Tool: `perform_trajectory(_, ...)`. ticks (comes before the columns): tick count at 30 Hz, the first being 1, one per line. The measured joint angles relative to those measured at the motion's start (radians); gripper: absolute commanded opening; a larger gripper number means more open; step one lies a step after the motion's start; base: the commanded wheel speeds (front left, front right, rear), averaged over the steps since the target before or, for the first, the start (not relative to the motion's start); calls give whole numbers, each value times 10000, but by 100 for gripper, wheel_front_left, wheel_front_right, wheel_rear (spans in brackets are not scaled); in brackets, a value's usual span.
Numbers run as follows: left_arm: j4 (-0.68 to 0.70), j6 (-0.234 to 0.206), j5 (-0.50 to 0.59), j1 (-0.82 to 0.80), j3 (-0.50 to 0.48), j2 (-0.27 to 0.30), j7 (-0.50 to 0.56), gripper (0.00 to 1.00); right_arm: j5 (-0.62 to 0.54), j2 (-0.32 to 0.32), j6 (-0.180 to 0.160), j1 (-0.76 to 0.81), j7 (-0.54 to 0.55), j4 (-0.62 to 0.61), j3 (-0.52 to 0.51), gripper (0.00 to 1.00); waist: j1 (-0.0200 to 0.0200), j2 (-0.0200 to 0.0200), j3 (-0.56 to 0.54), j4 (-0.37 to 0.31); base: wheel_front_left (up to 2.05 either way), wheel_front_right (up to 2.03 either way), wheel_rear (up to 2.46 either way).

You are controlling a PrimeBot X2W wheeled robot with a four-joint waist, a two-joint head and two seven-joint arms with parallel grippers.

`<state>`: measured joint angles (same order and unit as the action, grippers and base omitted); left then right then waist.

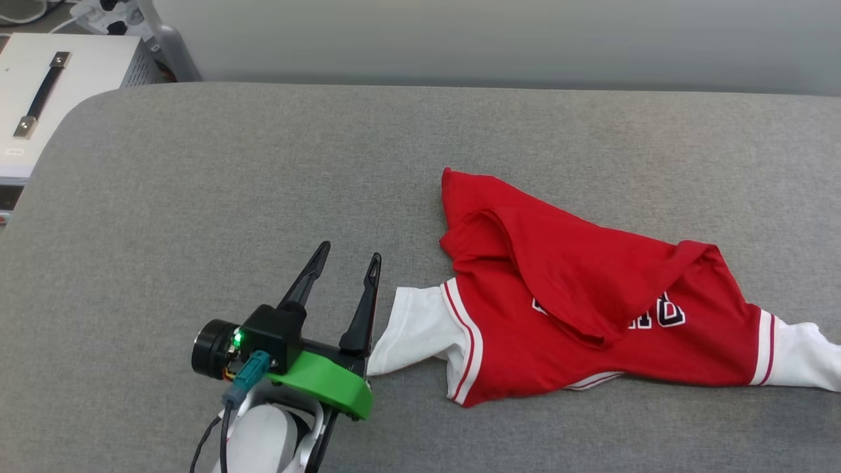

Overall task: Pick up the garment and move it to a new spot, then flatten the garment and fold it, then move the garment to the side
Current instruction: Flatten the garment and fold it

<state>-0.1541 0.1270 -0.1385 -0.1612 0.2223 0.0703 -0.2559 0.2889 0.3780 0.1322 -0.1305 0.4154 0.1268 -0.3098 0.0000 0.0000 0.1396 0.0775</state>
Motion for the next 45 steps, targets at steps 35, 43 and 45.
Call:
perform_trajectory(35, -1546, -161, -1592, -1796, 1919, 1858, 6468, 100, 219, -2257, -6, 1670, -2619, -2176, 1685, 100, 0, 0, 710, -1666, 0, 0, 0)
perform_trajectory(43, -2153, -240, -1444, -2132, 2138, 1969, 6086, 34, 173, -2318, -4, 1557, -2794, -1950, 1695, 100, 0, 0, 1196, -1904, 0, 0, 0)
perform_trajectory(45, -2232, -194, -1551, -2149, 2219, 1950, 5739, 0, 130, -2314, -4, 1474, -2796, -1910, 1697, 100, 0, 0, 1193, -1898, 0, 0, 0)
